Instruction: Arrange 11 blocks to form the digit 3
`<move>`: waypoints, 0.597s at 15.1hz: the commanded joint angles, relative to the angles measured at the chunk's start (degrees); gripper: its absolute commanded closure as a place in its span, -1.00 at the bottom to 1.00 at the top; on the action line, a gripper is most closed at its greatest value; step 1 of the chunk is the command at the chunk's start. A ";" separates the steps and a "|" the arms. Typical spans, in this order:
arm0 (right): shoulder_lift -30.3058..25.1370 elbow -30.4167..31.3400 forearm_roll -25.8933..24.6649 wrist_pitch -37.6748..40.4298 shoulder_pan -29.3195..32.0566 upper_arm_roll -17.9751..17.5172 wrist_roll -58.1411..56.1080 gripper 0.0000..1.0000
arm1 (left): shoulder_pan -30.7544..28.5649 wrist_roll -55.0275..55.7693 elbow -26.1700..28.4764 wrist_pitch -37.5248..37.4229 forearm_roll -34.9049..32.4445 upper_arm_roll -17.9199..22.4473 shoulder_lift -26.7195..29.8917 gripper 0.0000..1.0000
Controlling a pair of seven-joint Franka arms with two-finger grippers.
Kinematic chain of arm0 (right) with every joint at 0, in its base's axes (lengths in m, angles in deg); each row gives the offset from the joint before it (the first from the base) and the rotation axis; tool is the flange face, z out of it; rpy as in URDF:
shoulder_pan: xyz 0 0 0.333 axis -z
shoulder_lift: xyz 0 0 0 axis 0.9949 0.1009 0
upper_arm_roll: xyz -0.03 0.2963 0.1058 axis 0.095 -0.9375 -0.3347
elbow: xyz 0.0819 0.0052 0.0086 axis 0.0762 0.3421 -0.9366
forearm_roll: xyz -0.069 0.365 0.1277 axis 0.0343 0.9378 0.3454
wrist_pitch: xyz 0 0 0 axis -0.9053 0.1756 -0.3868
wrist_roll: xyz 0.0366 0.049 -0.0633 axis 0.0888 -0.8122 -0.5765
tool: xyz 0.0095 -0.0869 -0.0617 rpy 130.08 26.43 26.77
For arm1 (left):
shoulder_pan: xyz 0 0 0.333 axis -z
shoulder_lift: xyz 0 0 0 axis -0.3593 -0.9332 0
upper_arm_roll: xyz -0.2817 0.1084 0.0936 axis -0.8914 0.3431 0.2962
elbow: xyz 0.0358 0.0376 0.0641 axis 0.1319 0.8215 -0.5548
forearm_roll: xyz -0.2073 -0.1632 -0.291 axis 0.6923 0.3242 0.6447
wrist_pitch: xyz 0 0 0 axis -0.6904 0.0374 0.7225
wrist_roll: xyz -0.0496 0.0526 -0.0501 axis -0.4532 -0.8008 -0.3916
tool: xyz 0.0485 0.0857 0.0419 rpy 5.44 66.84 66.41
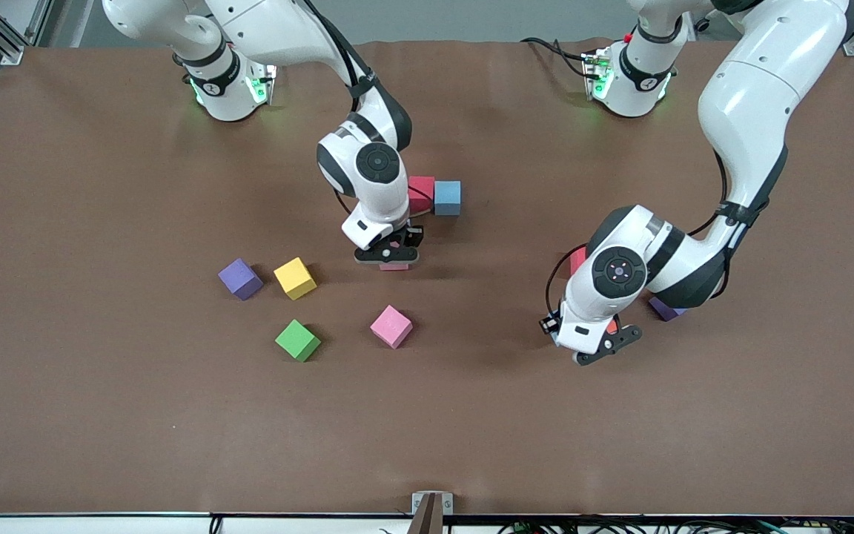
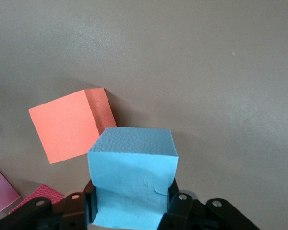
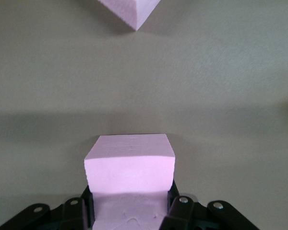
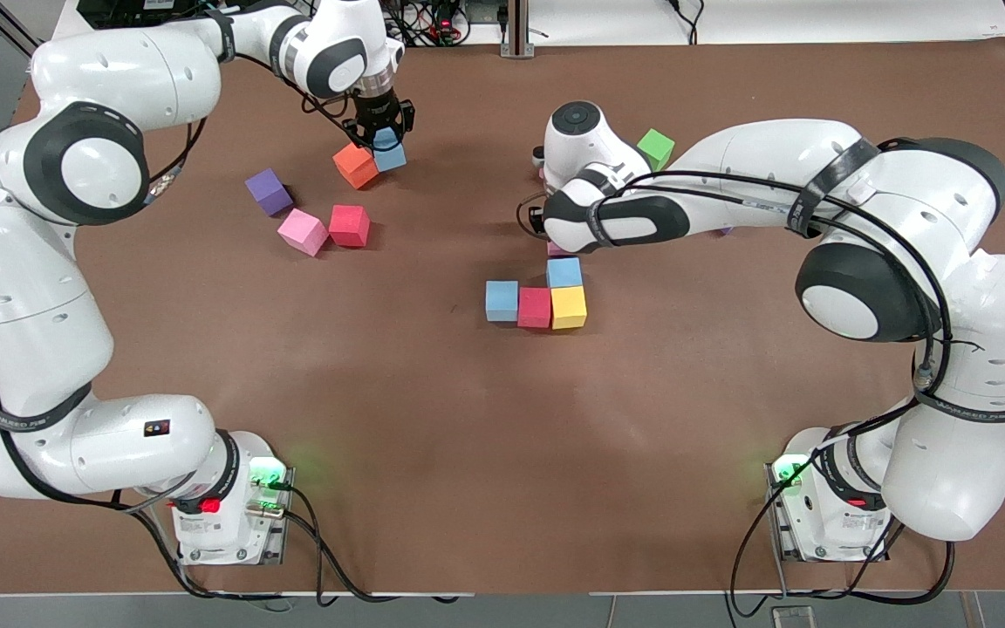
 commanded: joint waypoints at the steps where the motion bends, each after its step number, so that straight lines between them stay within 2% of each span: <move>1: -0.93 1.44 -0.62 0.68 -0.82 0.23 -0.50 0.60 | -0.16 -0.59 0.09 -0.83 -0.16 -0.16 0.66 0.20; 9: -0.84 1.36 -0.53 1.83 -1.44 0.14 -0.50 0.60 | 0.19 -0.15 0.09 -0.83 -0.07 -0.16 0.65 0.21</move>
